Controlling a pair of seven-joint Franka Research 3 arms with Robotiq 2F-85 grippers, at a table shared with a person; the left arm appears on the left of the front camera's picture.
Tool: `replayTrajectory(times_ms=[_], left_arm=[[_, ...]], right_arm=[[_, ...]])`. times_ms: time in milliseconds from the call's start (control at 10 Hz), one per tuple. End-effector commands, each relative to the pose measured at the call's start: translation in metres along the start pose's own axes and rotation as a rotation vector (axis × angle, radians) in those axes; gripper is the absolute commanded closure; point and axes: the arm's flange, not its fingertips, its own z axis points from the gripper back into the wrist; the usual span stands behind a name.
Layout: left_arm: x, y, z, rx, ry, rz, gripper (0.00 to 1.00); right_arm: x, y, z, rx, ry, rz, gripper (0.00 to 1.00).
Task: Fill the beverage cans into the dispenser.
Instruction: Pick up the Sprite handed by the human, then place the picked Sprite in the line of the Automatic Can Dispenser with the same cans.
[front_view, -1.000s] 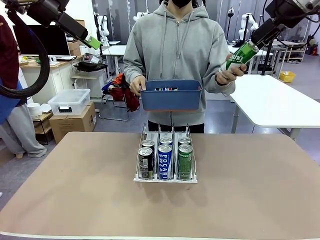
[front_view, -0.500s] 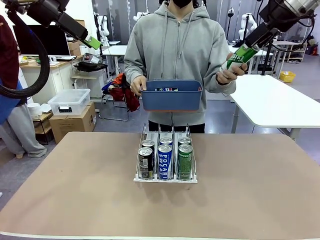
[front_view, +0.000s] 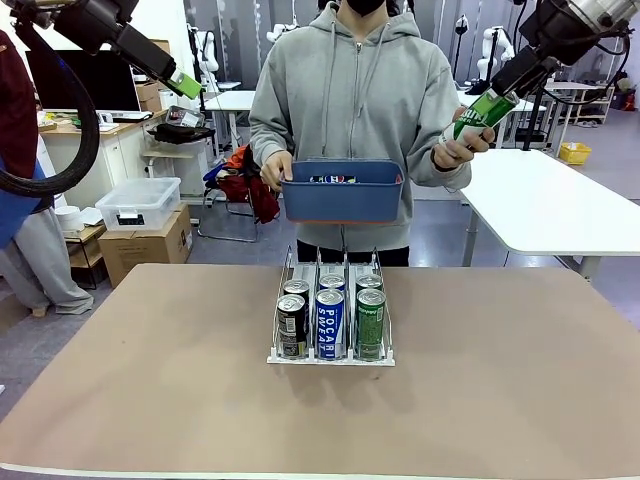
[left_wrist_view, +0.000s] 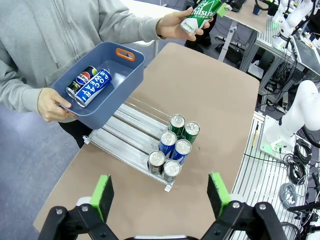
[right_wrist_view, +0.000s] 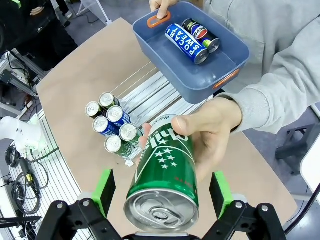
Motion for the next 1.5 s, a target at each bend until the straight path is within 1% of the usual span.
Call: replayTrajectory(times_ms=[0, 100, 200, 300, 400, 700, 1200, 1300, 1400], left_arm=[[-0.0016, 0.0000, -0.0002, -0.001, 0.003, -0.001, 0.00], [-0.0016, 0.0000, -0.0002, -0.001, 0.003, -0.001, 0.00], [-0.0016, 0.0000, -0.0002, -0.001, 0.003, -0.001, 0.00], [-0.0016, 0.0000, -0.0002, -0.001, 0.003, -0.001, 0.00], [-0.0016, 0.0000, -0.0002, -0.001, 0.003, -0.001, 0.00], [-0.0016, 0.0000, -0.0002, -0.001, 0.003, -0.001, 0.00], [-0.0016, 0.0000, -0.0002, -0.001, 0.003, -0.001, 0.00], [-0.0016, 0.0000, -0.0002, -0.001, 0.003, -0.001, 0.00], [-0.0016, 0.0000, -0.0002, -0.001, 0.003, -0.001, 0.00]], right_arm=[[0.0000, 0.0000, 0.0000, 0.001, 0.000, 0.000, 0.60], [-0.0002, -0.0003, 0.0004, -0.006, -0.027, -0.003, 0.60], [-0.0004, -0.0012, -0.0002, 0.006, -0.024, -0.006, 1.00], [-0.0014, -0.0018, -0.0002, 0.005, -0.036, -0.019, 0.65], [-0.0025, -0.0013, -0.0002, -0.004, -0.046, -0.028, 1.00], [-0.0026, -0.0004, -0.0003, 0.003, -0.069, -0.020, 1.00], [-0.0043, 0.0007, -0.0013, 0.037, -0.039, 0.018, 1.00], [-0.0011, 0.0007, -0.0019, 0.012, -0.053, -0.050, 1.00], [0.0000, -0.0008, 0.0012, 0.008, -0.024, -0.008, 1.00]])
